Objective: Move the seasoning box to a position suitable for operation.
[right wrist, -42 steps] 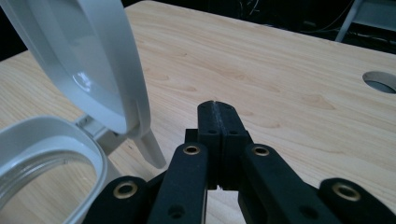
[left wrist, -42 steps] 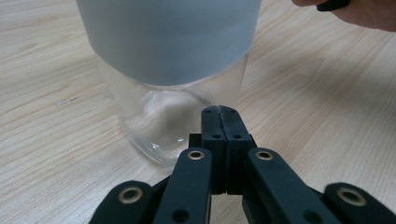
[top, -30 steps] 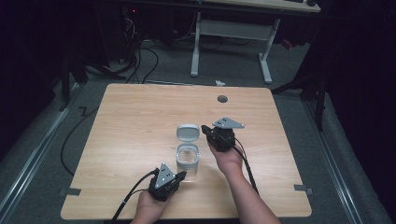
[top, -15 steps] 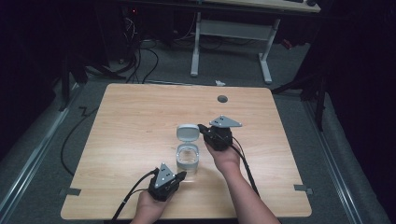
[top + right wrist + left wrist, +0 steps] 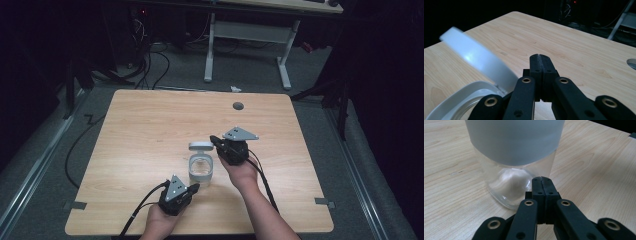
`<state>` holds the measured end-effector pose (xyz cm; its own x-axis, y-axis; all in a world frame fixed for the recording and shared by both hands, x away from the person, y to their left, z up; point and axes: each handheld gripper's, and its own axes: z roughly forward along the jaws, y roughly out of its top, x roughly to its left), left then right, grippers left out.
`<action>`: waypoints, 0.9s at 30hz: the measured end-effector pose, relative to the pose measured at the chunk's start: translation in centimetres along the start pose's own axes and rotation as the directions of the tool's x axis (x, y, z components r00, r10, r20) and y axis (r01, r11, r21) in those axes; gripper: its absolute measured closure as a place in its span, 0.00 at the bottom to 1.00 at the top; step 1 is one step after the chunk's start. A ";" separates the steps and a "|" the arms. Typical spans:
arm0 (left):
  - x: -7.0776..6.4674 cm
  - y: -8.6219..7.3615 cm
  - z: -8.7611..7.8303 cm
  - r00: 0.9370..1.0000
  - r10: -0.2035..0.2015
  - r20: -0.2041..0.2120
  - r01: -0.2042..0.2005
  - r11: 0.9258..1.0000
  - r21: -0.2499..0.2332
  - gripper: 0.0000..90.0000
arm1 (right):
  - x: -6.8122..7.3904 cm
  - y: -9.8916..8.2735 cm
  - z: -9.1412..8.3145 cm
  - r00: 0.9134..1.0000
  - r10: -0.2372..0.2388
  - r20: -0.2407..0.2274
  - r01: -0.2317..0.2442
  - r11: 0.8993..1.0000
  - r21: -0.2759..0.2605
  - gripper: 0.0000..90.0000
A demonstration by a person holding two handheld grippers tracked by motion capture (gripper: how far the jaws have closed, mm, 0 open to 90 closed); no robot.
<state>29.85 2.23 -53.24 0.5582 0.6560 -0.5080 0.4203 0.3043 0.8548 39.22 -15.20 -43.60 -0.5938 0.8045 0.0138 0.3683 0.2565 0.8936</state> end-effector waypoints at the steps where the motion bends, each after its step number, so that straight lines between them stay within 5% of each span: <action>1: 0.0 0.0 0.0 1.000 0.001 0.000 -0.001 1.000 0.000 1.00 | 0.2 0.0 -0.2 1.000 -0.004 -0.003 0.004 1.000 -0.005 1.00; 16: -0.2 0.1 -0.4 1.000 -0.010 0.022 0.009 1.000 0.015 0.99 | 0.4 -1.4 -1.1 1.000 -0.001 -0.001 0.001 1.000 -0.009 0.99; 27: -0.1 1.5 -2.9 0.997 0.050 0.053 -0.052 0.998 0.038 0.93 | -1.4 -3.3 -3.1 0.999 0.029 0.043 -0.029 1.000 -0.003 0.98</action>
<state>28.34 4.61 -51.54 0.6154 0.6328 -0.4699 0.4181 0.2434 0.8752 36.59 -18.81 -45.21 -0.5519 0.8337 0.0203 0.3828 0.2317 0.8943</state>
